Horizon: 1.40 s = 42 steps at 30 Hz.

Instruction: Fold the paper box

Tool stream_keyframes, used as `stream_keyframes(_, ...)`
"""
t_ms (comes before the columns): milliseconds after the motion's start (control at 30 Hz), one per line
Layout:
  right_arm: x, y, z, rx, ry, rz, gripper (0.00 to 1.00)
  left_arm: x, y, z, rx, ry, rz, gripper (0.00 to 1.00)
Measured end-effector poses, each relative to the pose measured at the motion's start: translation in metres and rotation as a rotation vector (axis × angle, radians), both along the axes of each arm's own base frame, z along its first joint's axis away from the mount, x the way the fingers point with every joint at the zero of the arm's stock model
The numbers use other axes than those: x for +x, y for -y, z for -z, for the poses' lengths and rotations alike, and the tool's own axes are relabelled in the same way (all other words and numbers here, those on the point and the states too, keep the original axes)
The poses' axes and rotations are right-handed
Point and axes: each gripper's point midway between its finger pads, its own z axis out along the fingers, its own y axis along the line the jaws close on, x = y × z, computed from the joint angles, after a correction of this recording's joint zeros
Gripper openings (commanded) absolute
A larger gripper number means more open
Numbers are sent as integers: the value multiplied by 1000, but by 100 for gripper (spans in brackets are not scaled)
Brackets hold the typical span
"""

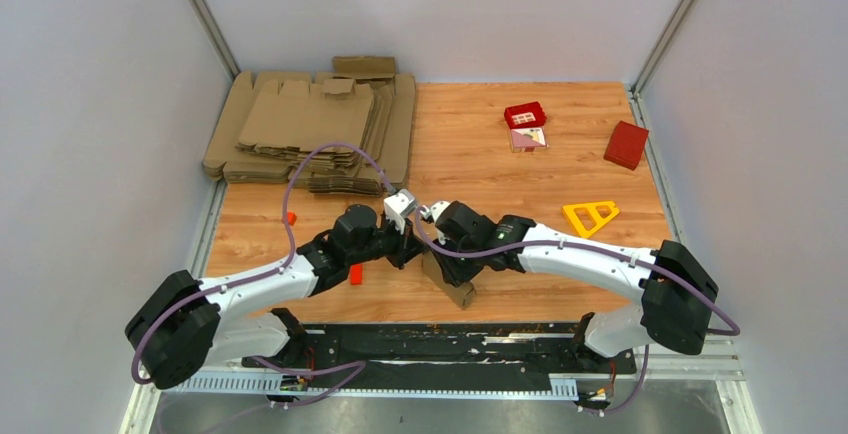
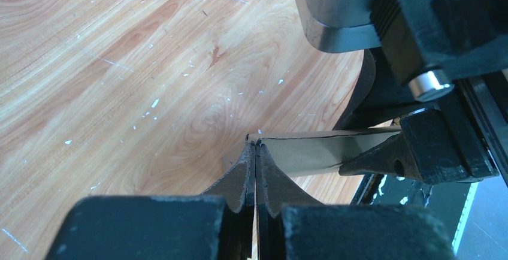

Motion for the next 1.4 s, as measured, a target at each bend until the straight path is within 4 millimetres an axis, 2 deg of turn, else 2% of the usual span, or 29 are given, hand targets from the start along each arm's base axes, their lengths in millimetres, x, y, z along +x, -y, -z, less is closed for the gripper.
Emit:
stream_keyframes(67,0,0,0,0,0,0,36,0,0,0,0,0,0,0)
stream_keyframes(233,1,2,2,-10,5,5,44,-1,0,1,1,-7,3,0)
stream_keyframes(433,4,5,1,-18,24,18,65,-1,0,2,2,-9,3,0)
stream_keyframes(633,5,5,-7,2,42,21,73,-3,0,5,5,-15,2,0)
stream_keyframes(867,7,4,-33,80,85,30,61,-4,-1,6,8,-19,-1,0)
stream_keyframes(1067,9,1,-44,135,90,34,70,-5,-2,7,8,-16,-5,0)
stream_keyframes(1233,6,-1,-28,96,48,23,72,-6,-2,7,8,-19,-5,0)
stream_keyframes(1300,5,0,-18,68,28,21,66,-6,-2,7,5,-23,-7,0)
stream_keyframes(1400,3,2,-11,45,13,12,47,-7,-2,7,3,-29,-9,0)
